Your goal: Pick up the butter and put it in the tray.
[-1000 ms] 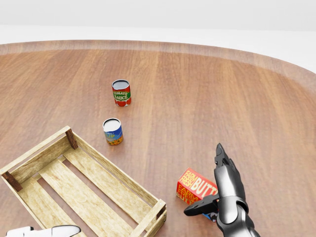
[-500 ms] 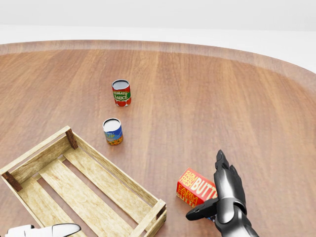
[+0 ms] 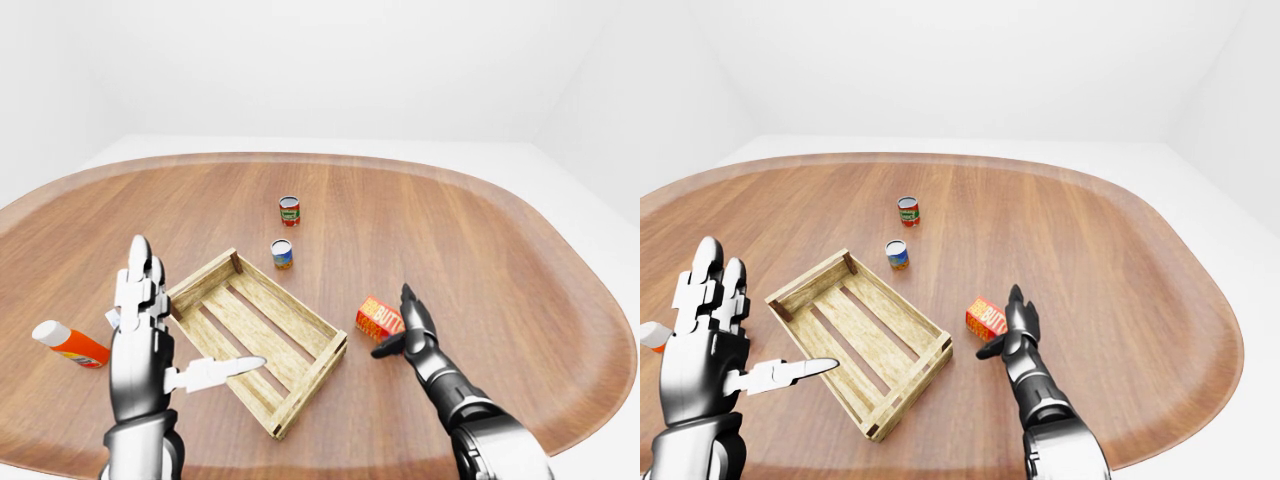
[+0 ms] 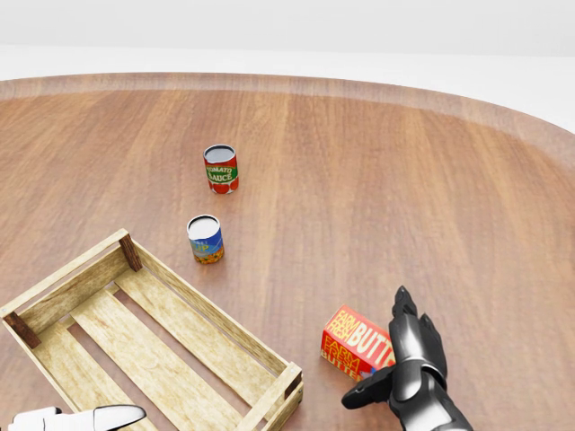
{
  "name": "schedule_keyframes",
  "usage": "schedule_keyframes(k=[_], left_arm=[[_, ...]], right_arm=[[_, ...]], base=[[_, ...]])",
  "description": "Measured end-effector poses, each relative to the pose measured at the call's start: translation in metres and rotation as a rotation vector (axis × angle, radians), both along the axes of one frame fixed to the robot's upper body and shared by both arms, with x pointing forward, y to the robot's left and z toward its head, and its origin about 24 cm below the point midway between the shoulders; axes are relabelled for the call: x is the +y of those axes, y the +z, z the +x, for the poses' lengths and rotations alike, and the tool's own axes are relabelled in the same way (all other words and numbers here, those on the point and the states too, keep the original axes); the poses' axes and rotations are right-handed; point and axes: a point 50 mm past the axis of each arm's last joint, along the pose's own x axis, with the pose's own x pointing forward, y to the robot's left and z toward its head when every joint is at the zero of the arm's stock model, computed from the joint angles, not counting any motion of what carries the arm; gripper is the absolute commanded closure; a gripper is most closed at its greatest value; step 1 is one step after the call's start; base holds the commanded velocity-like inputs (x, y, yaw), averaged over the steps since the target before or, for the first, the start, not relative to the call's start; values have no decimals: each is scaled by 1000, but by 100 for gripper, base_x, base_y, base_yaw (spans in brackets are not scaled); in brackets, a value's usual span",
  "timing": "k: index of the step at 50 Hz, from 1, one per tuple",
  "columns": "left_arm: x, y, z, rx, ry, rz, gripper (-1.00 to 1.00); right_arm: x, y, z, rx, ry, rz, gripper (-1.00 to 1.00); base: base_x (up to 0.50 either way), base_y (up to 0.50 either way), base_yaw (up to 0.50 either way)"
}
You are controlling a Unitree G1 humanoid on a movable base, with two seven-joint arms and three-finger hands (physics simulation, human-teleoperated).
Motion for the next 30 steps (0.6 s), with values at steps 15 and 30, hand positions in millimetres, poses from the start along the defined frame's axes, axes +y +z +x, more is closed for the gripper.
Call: schedule_keyframes(k=[15,30], left_arm=[[1,0,1,2,1,-4,-100],[2,-1,1,3,2,-8,-100]], right_arm=[[-1,-3,0,41,2,-20,-100],[0,-2,3,45,-3,-26,95]], base=[[0,0,0],[0,0,0]])
